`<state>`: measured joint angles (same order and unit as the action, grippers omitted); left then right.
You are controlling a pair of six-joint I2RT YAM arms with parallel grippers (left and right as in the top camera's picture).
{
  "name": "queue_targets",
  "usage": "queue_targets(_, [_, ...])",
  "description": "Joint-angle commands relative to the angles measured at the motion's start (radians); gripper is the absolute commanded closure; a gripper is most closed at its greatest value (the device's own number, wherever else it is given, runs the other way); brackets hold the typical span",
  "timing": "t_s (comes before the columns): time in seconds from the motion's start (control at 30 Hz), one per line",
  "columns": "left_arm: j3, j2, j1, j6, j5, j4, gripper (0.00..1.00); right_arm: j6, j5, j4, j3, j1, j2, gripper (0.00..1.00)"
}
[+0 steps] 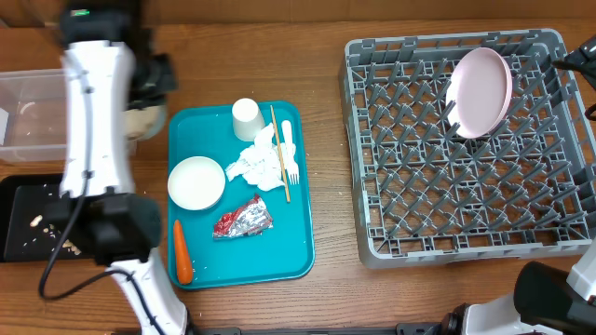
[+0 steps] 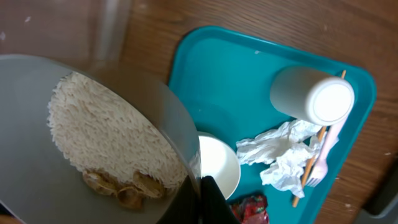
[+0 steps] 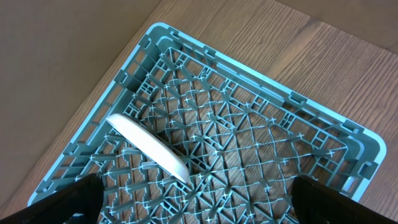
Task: Sort waste into correct bins and load items into the dishwasher rack
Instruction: 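Lift the rice bowl and carry it left over the black tray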
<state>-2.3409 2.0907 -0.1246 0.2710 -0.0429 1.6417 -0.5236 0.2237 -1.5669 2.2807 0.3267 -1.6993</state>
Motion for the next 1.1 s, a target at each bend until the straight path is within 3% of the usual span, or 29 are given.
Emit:
queue_targets(0.0, [-0.026,-0.076,-0.128,0.018,-0.138,0.039,0.96,-0.008,0.002,0.001,-0.002,0.000,-0.003,0.00])
queue_targets(0.37, [0.019,-0.106,-0.452,-0.084,-0.414,0.048,0.96,-0.008,0.002,0.001,-0.002,0.000,-0.003,0.00])
queue_targets(0.97, [0.331,-0.107,-0.803,-0.251,-0.645,-0.007,0.96,-0.008,0.002,0.001,-0.002,0.000,-0.003,0.00])
queue_targets(1.07, [0.398,-0.106,-0.832,-0.304,-0.737,-0.039,0.96,-0.008,0.002,0.001,-0.002,0.000,-0.003,0.00])
